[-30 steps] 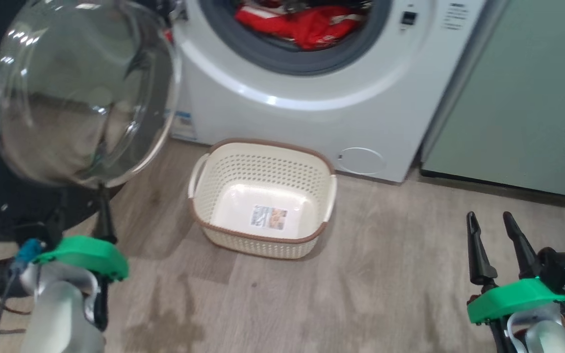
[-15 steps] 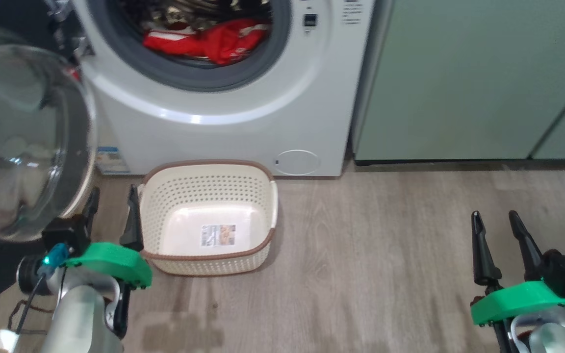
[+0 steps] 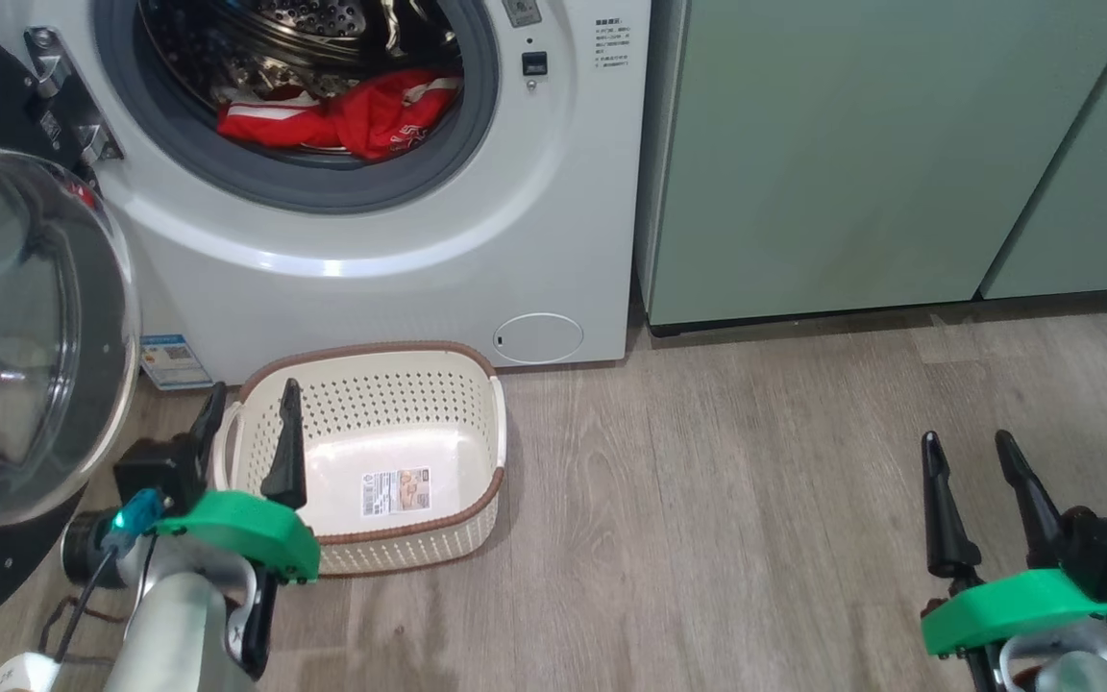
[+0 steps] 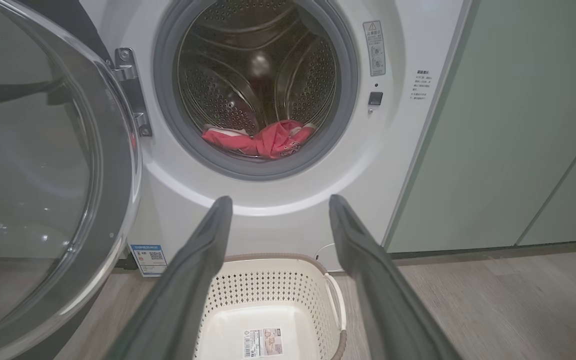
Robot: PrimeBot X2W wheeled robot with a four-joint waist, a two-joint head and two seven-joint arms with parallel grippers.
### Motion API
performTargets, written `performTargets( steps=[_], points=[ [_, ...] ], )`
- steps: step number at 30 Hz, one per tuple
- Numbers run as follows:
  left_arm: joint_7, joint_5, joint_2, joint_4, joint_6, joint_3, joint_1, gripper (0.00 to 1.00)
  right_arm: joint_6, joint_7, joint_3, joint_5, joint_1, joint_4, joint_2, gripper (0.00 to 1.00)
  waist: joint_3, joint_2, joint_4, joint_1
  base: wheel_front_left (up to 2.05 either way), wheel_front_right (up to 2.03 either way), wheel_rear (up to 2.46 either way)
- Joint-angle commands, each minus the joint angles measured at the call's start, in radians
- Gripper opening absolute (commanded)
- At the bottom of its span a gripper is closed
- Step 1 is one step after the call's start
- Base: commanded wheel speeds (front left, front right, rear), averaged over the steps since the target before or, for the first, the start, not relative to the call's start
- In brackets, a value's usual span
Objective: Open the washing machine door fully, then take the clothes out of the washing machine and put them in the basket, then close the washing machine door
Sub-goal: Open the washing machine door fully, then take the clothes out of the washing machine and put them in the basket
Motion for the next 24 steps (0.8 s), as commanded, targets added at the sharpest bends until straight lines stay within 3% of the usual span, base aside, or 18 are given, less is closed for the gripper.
performTargets(
  steps=[1, 24],
  points=[
    [-0.007, -0.009, 0.017, -0.034, -0.005, 0.033, -0.024, 1.00, -0.001, -0.009, 0.019, -0.007, -0.017, -0.037, -0.001, 1.00, 0.000, -0.0001, 0.001, 0.0000, 0.00, 0.00, 0.00],
    [-0.007, -0.026, 0.014, 0.002, -0.006, 0.033, -0.035, 1.00, -0.001, -0.009, 0.020, -0.010, -0.019, -0.037, 0.003, 1.00, 0.006, -0.0001, 0.020, 0.0000, 0.00, 0.00, 0.00]
  ],
)
